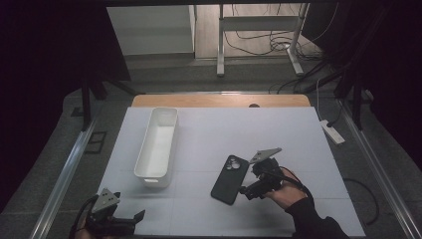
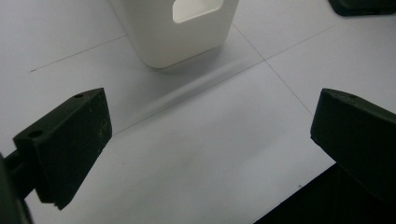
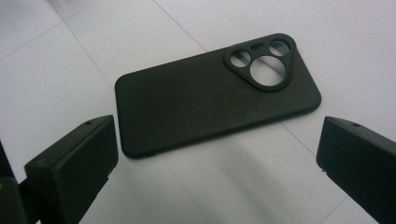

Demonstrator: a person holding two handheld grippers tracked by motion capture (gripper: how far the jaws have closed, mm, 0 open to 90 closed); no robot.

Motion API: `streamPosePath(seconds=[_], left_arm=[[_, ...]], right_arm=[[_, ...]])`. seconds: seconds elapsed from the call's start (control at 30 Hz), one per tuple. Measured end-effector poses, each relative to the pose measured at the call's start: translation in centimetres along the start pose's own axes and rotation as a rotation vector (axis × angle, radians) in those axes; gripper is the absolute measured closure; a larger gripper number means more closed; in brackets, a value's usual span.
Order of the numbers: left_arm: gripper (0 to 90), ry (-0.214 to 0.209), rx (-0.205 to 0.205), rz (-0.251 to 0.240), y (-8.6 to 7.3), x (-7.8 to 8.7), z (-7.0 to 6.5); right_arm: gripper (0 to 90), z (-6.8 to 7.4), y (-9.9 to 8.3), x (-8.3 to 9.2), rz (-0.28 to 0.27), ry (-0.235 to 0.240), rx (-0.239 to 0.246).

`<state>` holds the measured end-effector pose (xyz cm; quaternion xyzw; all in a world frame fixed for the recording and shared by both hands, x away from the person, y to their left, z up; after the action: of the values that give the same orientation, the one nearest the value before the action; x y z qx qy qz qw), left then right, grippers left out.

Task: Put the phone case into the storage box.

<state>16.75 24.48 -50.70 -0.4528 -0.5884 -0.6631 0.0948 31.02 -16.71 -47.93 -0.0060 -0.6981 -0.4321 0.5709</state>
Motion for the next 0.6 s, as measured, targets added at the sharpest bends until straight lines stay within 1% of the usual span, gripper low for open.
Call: streamPosePath(seconds=[0.03, 0.2, 0.6], left_arm=[[0.0, -0.001, 0.000, 0.001, 0.0, 0.0, 0.0], [0.0, 0.001, -0.001, 0.000, 0.0, 0.0, 0.0], [0.0, 0.000, -0.001, 0.002, 0.0, 0.0, 0.0]], right_arm=[[0.0, 0.0, 0.3, -0.3, 0.002, 0.000, 0.010], [0.0, 0.2, 0.7, -0.7, 0.009, -0.001, 0.016], [0.0, 0.7, 2.0, -2.2, 0.040, 0.029, 0.025]])
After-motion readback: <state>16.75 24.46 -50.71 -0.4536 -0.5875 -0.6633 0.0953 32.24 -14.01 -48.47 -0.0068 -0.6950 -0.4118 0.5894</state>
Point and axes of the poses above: each handheld gripper's, and its own axes: x roughly backward along the jaws, y roughly out of its top, z roughly to its left, the point moved 2 cm from there along -x, roughly forward along the jaws, and after that the axes turned 2 degrees about -y, right-handed, at the moved point
